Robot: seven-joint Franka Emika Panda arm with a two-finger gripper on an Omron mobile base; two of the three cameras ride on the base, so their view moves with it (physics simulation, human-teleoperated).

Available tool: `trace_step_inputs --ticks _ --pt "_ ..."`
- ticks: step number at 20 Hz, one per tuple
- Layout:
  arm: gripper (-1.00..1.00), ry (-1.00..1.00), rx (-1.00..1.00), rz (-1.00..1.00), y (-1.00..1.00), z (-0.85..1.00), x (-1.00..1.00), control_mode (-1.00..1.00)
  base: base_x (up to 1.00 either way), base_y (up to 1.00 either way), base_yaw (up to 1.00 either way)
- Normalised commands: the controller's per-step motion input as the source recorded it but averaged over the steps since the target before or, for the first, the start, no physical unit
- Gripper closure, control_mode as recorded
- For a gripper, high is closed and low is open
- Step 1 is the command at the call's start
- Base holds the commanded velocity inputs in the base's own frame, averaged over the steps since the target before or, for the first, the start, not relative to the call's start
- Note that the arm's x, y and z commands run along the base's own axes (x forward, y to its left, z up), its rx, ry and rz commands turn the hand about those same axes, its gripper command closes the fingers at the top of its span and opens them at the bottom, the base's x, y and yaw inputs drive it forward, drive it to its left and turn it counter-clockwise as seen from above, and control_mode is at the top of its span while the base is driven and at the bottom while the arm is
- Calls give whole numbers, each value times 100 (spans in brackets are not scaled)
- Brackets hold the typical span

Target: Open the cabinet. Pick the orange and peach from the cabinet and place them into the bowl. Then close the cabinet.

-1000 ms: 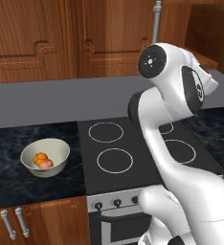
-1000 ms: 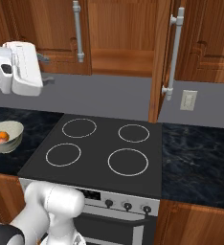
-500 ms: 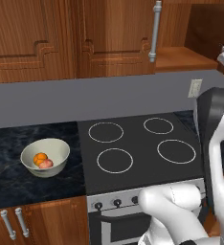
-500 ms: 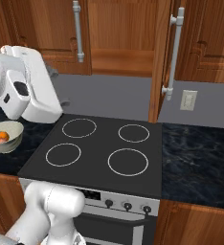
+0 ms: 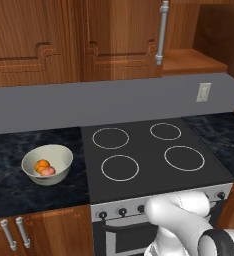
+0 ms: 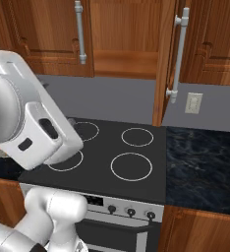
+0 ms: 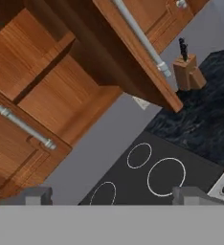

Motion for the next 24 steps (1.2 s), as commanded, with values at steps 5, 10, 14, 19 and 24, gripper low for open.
trace_step_inputs --ticks 5,10,14,19,24 --pt "-100 0 16 44 -36 20 -87 -100 0 0 0" --pt "-100 -7 0 52 -36 -36 6 -100 0 0 0" --pt "-100 -25 0 49 -33 -26 10 -100 0 0 0" --pt "-100 -45 -5 43 -39 0 7 -100 0 0 0" --pt "-100 -54 -14 35 -29 0 4 -100 0 0 0"
